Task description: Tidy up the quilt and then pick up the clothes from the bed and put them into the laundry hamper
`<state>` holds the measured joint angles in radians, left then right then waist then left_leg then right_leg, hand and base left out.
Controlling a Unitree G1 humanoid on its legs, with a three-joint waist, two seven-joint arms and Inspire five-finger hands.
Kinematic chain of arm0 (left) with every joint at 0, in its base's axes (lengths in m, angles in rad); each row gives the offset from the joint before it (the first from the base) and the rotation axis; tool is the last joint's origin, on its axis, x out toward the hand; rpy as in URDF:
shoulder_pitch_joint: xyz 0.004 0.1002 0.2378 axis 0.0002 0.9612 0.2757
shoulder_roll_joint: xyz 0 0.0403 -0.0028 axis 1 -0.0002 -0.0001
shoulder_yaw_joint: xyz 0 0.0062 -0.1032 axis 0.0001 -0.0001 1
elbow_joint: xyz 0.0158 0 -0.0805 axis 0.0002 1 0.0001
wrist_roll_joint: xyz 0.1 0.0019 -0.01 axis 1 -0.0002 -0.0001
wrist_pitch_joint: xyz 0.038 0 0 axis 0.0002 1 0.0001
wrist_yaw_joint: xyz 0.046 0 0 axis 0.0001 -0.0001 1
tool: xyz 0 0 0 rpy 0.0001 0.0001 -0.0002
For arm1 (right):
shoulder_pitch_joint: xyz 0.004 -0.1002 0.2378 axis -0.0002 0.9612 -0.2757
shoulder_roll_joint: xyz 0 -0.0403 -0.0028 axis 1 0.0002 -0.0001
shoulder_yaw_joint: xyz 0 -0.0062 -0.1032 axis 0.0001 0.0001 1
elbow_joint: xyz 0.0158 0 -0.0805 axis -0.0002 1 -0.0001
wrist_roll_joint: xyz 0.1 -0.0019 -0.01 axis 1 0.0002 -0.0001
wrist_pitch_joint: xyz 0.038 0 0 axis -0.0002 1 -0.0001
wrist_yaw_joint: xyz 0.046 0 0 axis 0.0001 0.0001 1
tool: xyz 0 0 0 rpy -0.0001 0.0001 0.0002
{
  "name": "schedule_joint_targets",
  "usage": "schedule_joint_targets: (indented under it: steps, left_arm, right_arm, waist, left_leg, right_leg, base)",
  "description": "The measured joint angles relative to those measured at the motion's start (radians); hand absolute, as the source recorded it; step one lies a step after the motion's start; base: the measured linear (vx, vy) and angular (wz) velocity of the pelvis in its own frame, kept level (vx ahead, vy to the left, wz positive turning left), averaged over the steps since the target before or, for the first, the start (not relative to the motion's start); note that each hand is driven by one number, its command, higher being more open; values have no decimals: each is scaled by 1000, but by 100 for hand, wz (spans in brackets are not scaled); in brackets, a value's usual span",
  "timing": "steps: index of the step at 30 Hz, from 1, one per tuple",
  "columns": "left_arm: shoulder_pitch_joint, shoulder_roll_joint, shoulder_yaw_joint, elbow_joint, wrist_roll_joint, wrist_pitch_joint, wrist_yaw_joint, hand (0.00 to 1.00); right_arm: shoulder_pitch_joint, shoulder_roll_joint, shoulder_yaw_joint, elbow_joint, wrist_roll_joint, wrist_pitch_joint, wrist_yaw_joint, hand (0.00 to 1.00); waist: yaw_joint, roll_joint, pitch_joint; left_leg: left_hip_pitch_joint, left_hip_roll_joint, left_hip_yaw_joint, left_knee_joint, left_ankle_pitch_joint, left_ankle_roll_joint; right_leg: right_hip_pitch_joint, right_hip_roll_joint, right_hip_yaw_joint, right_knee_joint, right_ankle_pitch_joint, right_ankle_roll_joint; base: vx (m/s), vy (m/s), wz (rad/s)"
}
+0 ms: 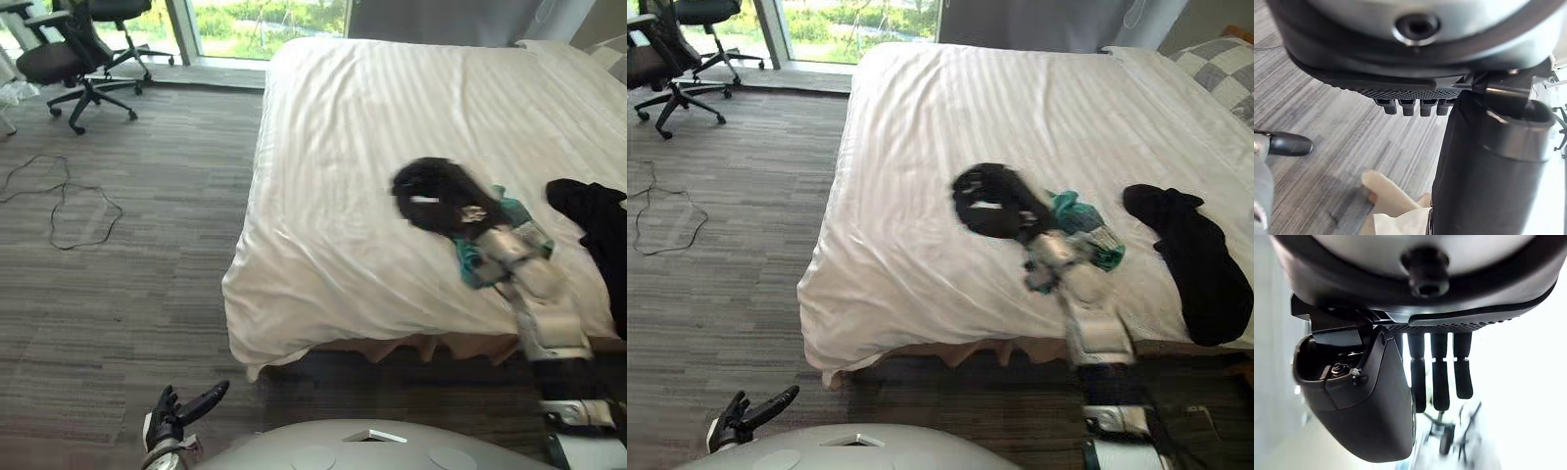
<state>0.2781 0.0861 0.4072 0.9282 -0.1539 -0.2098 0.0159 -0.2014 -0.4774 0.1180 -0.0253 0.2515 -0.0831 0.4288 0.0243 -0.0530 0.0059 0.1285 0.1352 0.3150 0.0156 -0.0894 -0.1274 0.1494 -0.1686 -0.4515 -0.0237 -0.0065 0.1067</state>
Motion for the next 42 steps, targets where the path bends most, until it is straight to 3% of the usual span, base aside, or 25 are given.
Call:
schedule_joint_targets:
  steps: [1, 4, 5, 7, 9, 11, 13, 15, 19, 21, 25, 30, 34, 36, 38, 40, 42]
  left_arm:
    - [-1, -2, -5, 4, 2, -10, -2, 100]
    - [4, -9, -9, 16, 1, -33, -3, 100]
    - [4, -9, -9, 16, 1, -33, -3, 100]
    - [7, -7, -12, 11, -1, -8, 0, 100]
    - [-2, 0, -28, -6, 0, 38, -5, 100]
    - [-33, 16, -55, -26, 3, 84, -23, 100]
    - [-92, 28, -69, -30, 3, 131, -46, 100]
    - [-136, 39, -81, -34, 3, 141, -56, 100]
    - [-256, 41, -118, -36, -18, 139, -64, 100]
    - [-328, 40, -144, -63, -52, 116, -70, 100]
    - [-413, 41, -210, -67, -86, 76, -68, 100]
    - [-484, -4, -324, -23, -94, 81, -22, 100]
    - [-492, -16, -367, -15, -138, 103, 33, 100]
    - [-504, -1, -385, -14, -180, 130, 63, 100]
    - [-517, 19, -402, -16, -207, 153, 86, 100]
    - [-526, 41, -406, -25, -243, 180, 104, 100]
    - [-526, 55, -415, -33, -248, 201, 122, 100]
  right_arm:
    - [-25, 15, 42, 1, 2, 18, 8, 0]
    - [-171, 107, 231, 29, 11, 113, 21, 0]
    - [-182, 115, 242, 30, 11, 125, 21, 0]
    - [-244, 192, 312, 40, 15, 200, 4, 0]
    - [-298, 253, 346, 96, 29, 224, -26, 0]
    - [-368, 313, 373, 201, 27, 227, -73, 0]
    - [-462, 374, 390, 362, 17, 228, -158, 0]
    - [-540, 408, 393, 461, -24, 223, -223, 0]
    - [-710, 397, 386, 614, -51, 198, -336, 0]
    - [-825, 381, 309, 682, -49, 189, -392, 0]
    - [-902, 300, 200, 691, -37, 146, -463, 0]
    - [-878, 288, 164, 652, 49, 23, -445, 0]
    - [-757, 329, 190, 620, 40, -82, -340, 0]
    - [-637, 342, 245, 610, 37, -101, -299, 0]
    - [-476, 359, 285, 655, 28, -93, -275, 0]
    - [-259, 353, 320, 730, -2, -33, -263, 0]
    - [-142, 327, 369, 735, -51, -4, -258, 0]
  waist:
    - [5, -1, 6]
    - [63, -4, 30]
    - [66, -4, 32]
    - [91, -3, 38]
    - [113, -7, 65]
    - [138, -17, 95]
    - [166, -12, 164]
    - [169, -12, 222]
    - [192, 5, 357]
    - [192, 46, 443]
    - [191, 89, 474]
    - [178, 108, 487]
    - [123, 104, 486]
    - [103, 103, 487]
    - [79, 99, 489]
    - [50, 84, 497]
    - [24, 67, 500]
  left_leg:
    - [0, 0, -9, 0, 0, 0]
    - [-16, -4, -69, 10, 0, 1]
    - [-16, -4, -73, 12, 0, 1]
    - [-16, -5, -119, 17, 0, 1]
    - [-21, -4, -154, 30, 0, 1]
    - [-60, -1, -187, 63, 0, 1]
    - [-116, 15, -218, 108, 0, 1]
    - [-179, 26, -239, 140, 1, 0]
    - [-309, 16, -238, 153, 46, 10]
    - [-388, 3, -234, 142, 89, 22]
    - [-528, -3, -233, 117, 152, 32]
    - [-612, -10, -186, 115, 180, 47]
    - [-602, -28, -151, 99, 192, 52]
    - [-584, -31, -137, 93, 192, 52]
    - [-556, -34, -128, 75, 192, 53]
    - [-510, -36, -112, 47, 192, 53]
    - [-478, -36, -96, 31, 192, 52]
  right_leg:
    - [5, 0, -8, 0, 0, 0]
    - [30, -3, -44, -1, 0, 0]
    - [34, -3, -45, -1, 0, 0]
    - [67, 0, -71, -1, 0, 0]
    - [84, 3, -96, 1, -1, -2]
    - [77, 6, -116, 10, -6, -11]
    - [37, 9, -128, 69, -26, -42]
    - [-25, 8, -127, 126, -47, -72]
    - [-174, -23, -118, 197, -60, -70]
    - [-265, -41, -116, 211, -59, -66]
    - [-443, -66, -106, 275, -52, -56]
    - [-589, -95, -42, 340, -53, -57]
    - [-614, -110, -1, 351, -47, -49]
    - [-610, -110, 18, 351, -44, -45]
    - [-591, -110, 23, 342, -40, -39]
    - [-557, -106, 34, 319, -34, -30]
    - [-538, -103, 43, 306, -26, -27]
  base:
    - [-43, -7, 43]
    - [-2, -1, 45]
    - [32, 1, 51]
    - [42, -7, 54]
    - [23, -23, 56]
    - [-36, -31, 49]
    - [-80, -18, 36]
    - [-157, 15, 23]
    - [-160, 34, -4]
    - [-202, 36, -5]
    - [-175, 33, -2]
    - [-106, -2, -20]
    - [-97, 17, -14]
    - [-60, 9, -22]
    - [-12, -2, -15]
    - [42, 3, -17]
    - [73, 7, -24]
